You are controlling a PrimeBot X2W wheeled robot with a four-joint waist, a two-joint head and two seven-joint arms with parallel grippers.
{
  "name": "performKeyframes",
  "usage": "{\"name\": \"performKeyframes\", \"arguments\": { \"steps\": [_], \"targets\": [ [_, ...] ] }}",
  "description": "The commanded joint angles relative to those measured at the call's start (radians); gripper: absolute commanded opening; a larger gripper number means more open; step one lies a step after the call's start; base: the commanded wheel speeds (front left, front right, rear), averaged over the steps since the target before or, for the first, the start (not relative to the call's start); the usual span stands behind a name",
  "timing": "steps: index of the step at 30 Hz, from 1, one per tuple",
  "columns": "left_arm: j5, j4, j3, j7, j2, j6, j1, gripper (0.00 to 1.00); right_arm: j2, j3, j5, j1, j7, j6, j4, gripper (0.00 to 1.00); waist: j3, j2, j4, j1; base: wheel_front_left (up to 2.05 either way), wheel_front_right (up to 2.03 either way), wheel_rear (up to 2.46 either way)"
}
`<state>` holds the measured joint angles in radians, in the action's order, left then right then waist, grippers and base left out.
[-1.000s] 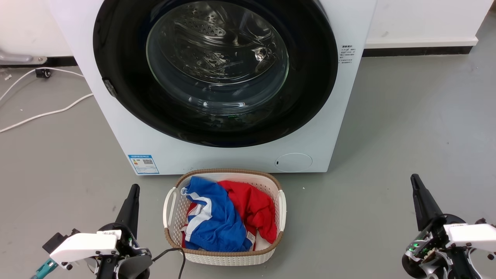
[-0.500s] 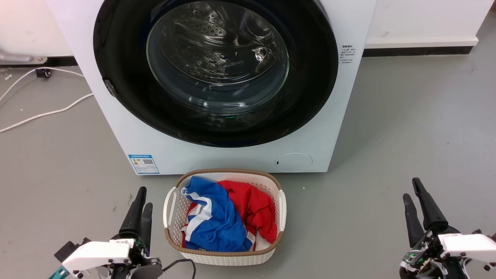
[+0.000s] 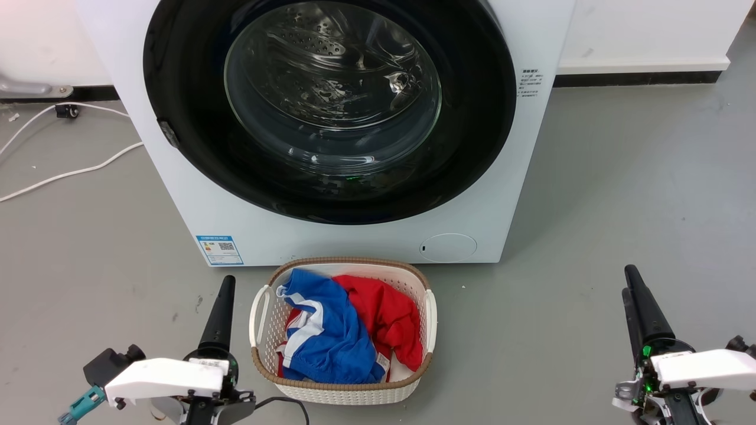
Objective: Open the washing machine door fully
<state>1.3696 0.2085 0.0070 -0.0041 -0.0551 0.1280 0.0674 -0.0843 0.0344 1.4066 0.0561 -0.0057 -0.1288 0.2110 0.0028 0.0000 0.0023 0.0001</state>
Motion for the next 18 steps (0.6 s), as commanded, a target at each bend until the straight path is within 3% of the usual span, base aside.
{"name": "performKeyframes", "arguments": {
  "steps": [1,18],
  "targets": [
    [-0.050,-0.022,-0.005,-0.010,-0.003,0.002,0.015,1.00,-0.014,-0.006,-0.056,0.011,-0.011,-0.001,-0.022,1.00,0.000,0.0000,0.000,-0.0001,0.00,0.00,0.00],
    [-0.478,-0.040,-0.048,-0.072,-0.006,-0.024,0.008,1.00,-0.003,-0.011,-0.489,0.011,-0.020,-0.001,-0.066,1.00,-0.004,0.0000,0.000,-0.0001,0.00,0.00,0.00]
  ]
}}
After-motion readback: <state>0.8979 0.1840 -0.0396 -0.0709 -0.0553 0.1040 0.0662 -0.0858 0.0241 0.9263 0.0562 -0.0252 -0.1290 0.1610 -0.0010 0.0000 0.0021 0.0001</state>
